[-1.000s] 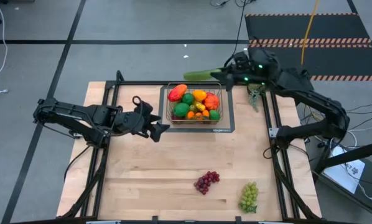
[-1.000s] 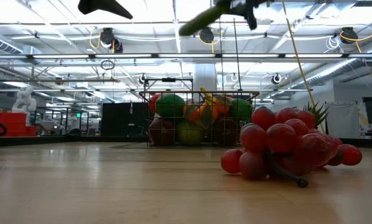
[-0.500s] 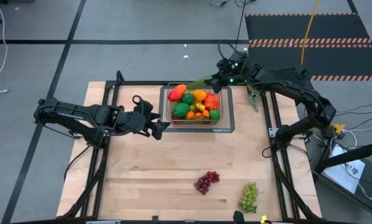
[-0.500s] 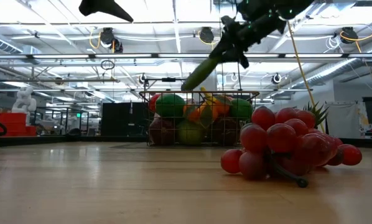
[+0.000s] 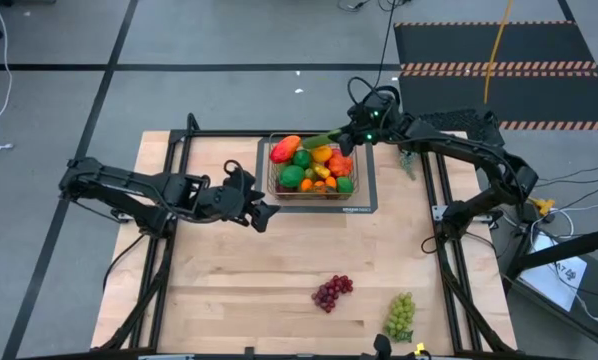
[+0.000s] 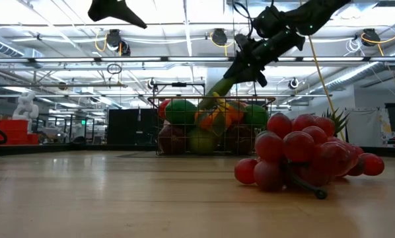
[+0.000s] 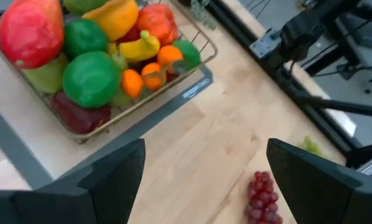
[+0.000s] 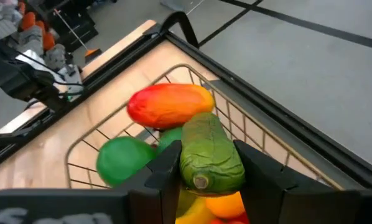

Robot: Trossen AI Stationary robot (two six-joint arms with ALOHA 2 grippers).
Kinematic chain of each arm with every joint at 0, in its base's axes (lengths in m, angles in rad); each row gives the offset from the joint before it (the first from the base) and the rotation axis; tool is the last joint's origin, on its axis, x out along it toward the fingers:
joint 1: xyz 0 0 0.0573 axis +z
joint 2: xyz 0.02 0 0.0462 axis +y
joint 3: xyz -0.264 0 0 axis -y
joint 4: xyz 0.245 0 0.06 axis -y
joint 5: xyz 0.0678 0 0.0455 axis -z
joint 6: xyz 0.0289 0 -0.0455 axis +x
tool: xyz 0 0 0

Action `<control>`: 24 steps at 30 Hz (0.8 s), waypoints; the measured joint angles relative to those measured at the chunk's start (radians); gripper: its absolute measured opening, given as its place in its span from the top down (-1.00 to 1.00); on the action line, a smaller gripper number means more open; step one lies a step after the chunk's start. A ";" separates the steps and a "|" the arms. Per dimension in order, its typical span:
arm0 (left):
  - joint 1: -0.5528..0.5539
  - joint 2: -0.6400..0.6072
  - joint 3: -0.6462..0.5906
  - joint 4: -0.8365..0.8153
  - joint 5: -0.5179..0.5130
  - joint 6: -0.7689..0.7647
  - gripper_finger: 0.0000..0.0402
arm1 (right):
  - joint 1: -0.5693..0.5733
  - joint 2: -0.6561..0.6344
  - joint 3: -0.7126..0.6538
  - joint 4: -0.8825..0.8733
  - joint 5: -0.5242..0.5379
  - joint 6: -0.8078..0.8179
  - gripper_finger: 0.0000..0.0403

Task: Build produce basket
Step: Put the green cucumber into the brown wire basket

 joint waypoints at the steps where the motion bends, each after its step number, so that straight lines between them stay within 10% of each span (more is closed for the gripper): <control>1: 0.000 0.006 0.000 0.016 0.000 0.003 -0.67 | 0.000 0.000 -0.007 0.002 0.001 0.000 0.37; 24: -0.008 0.021 0.000 0.095 0.058 -0.012 -0.67 | -0.009 -0.034 -0.076 -0.008 0.136 -0.051 -0.22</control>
